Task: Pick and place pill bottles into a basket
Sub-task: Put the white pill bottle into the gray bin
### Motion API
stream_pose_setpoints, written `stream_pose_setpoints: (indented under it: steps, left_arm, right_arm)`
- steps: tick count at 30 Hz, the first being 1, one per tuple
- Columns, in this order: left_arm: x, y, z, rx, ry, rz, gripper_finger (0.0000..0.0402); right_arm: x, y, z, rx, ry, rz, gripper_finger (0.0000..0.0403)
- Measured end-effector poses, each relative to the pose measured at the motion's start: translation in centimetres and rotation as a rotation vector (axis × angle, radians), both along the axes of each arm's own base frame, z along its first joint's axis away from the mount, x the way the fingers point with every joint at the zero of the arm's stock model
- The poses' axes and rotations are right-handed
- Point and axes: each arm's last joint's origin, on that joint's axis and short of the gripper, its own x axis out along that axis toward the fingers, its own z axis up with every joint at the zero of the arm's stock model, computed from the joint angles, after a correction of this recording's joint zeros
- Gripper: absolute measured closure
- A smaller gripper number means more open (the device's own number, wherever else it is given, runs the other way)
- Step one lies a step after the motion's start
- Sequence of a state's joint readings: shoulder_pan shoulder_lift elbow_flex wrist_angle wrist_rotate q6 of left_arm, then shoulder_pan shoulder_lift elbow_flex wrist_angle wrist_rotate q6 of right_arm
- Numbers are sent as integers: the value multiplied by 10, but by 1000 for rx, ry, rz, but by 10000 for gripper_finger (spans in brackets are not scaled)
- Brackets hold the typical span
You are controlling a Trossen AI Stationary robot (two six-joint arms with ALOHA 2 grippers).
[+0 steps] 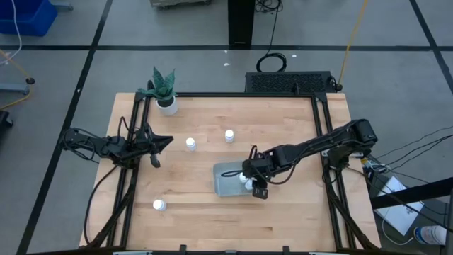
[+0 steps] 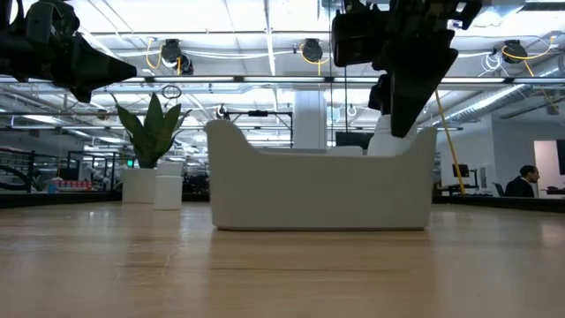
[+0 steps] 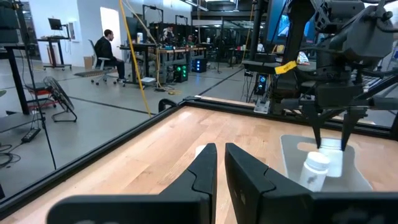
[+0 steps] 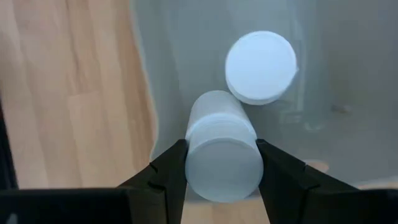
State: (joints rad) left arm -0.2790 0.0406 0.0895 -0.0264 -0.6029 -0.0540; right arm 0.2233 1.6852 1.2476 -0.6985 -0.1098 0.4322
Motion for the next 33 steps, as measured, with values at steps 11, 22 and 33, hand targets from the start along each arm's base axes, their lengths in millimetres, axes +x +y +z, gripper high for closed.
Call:
stream_pose_setpoints:
  steps: [11,22,33]
  left_arm:
    - [0,0,0,2,0,0,364]
    - [0,0,0,6,2,1,364]
    - [0,0,0,6,2,1,364]
  right_arm:
    - [1,-2,0,7,-9,5,255]
    - [0,-2,0,19,12,7,255]
    - [3,-1,-16,29,83,23,255]
